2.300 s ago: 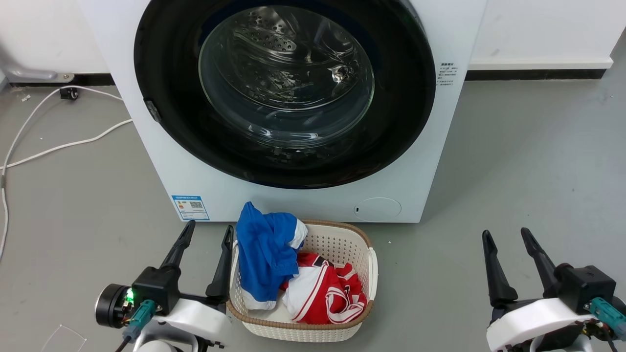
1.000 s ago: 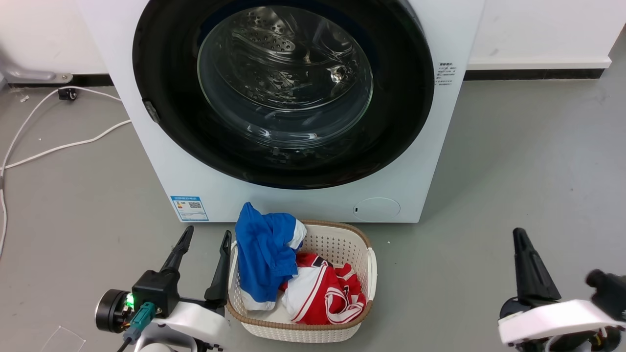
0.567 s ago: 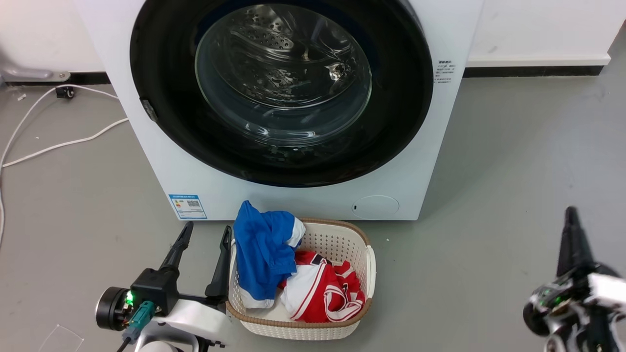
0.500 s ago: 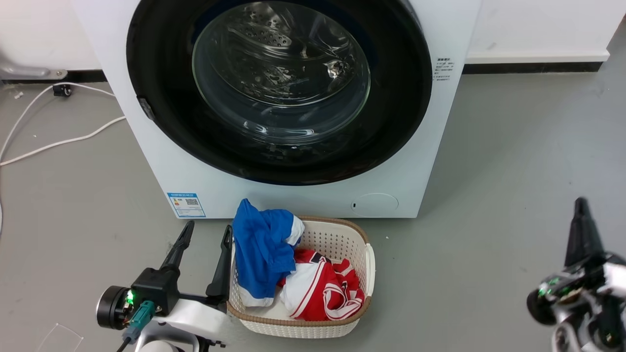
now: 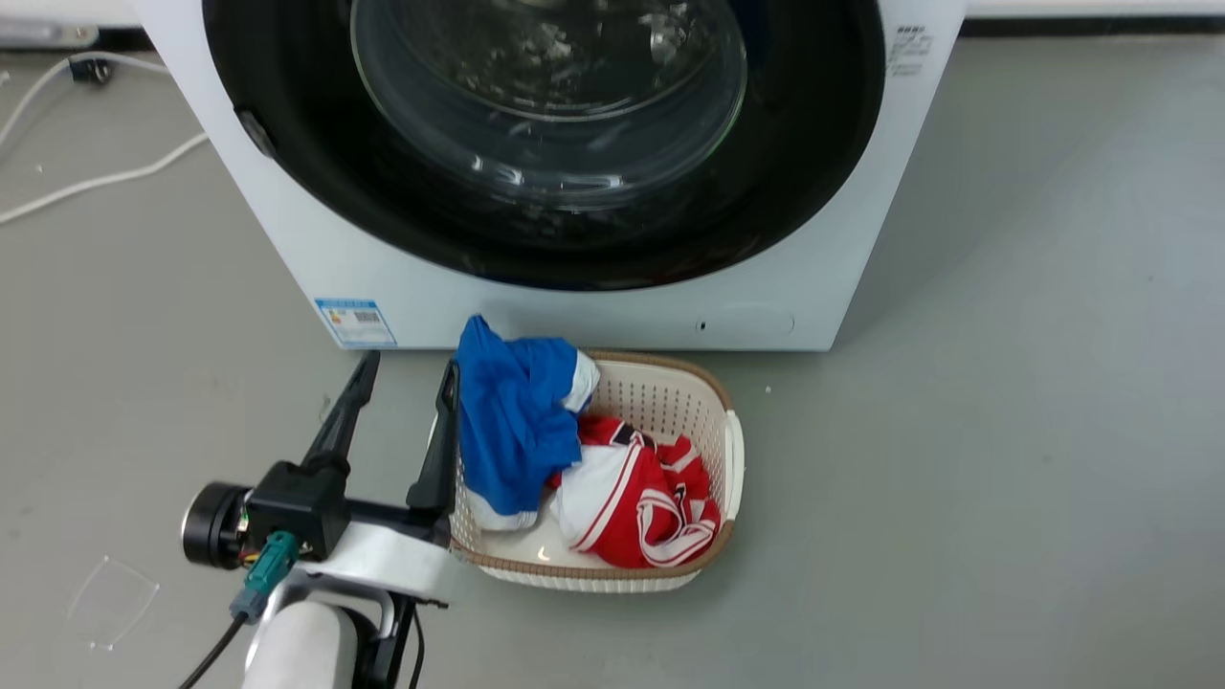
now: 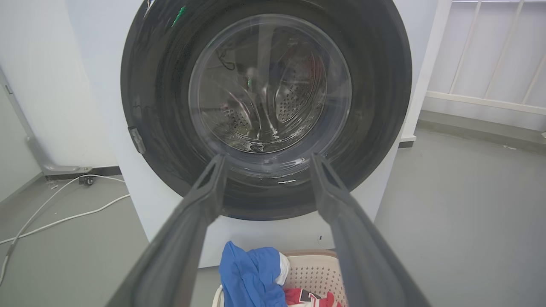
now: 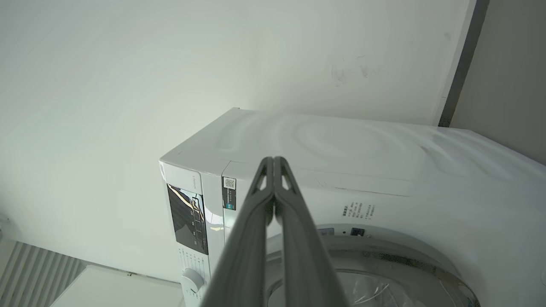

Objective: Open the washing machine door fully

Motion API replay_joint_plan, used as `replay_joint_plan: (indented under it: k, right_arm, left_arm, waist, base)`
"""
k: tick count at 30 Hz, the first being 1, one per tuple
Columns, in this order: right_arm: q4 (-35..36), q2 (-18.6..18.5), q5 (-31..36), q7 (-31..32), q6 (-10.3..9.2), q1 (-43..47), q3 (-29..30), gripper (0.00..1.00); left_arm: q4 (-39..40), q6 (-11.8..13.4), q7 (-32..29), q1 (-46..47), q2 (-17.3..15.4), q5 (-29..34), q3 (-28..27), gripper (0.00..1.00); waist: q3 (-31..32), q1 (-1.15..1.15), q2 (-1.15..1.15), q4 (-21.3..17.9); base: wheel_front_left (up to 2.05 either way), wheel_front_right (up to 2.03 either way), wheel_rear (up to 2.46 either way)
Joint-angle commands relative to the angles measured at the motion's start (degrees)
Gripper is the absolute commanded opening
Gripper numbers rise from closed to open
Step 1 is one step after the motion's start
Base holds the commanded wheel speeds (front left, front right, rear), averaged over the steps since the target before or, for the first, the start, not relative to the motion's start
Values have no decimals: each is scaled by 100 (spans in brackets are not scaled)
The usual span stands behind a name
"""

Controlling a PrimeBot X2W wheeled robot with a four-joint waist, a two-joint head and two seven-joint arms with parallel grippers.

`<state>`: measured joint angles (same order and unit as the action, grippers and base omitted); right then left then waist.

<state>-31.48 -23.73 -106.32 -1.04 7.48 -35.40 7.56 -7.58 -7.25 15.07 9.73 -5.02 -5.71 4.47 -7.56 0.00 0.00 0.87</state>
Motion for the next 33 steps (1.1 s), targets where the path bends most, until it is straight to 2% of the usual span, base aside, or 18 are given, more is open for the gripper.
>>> replay_joint_plan:
  k: [1, 7, 12, 22, 27, 33]
  right_arm:
    - [-97, -111, 19, 103, 2, -187, -95, 0]
    - [-981, -795, 191, 1064, 2, -1532, -1081, 0]
    - [-1593, -994, 518, 1765, 2, -2712, -1924, 0]
    - [-2476, -437, 1302, 2671, 2, -4452, -3177, 0]
    - [-2661, -144, 1532, 2821, 2, -4894, -3466, 0]
    - [-2900, 25, 1748, 2867, 2, -5295, -3640, 0]
  left_arm:
    - [39, -13, 14, 101, -3, 26, 5, 100]
    - [312, -18, 14, 360, 14, 50, 72, 100]
    - [468, -19, 14, 515, 49, 75, 141, 100]
    - [615, -24, 14, 830, 109, 99, 271, 100]
    - [630, -26, 14, 930, 125, 85, 353, 100]
    - [651, -28, 14, 999, 153, 57, 393, 100]
  waist:
    - [-213, 0, 0, 68]
    - [-674, 0, 0, 172]
    - [-985, 0, 0, 259]
    - [-1499, 0, 0, 440]
    - [-1661, 0, 0, 537]
    - [-1857, 0, 0, 607]
  base:
    - [0, 0, 0]
    - [0, 0, 0]
    - [0, 0, 0]
    - [0, 0, 0]
    - [0, 0, 0]
    - [0, 0, 0]
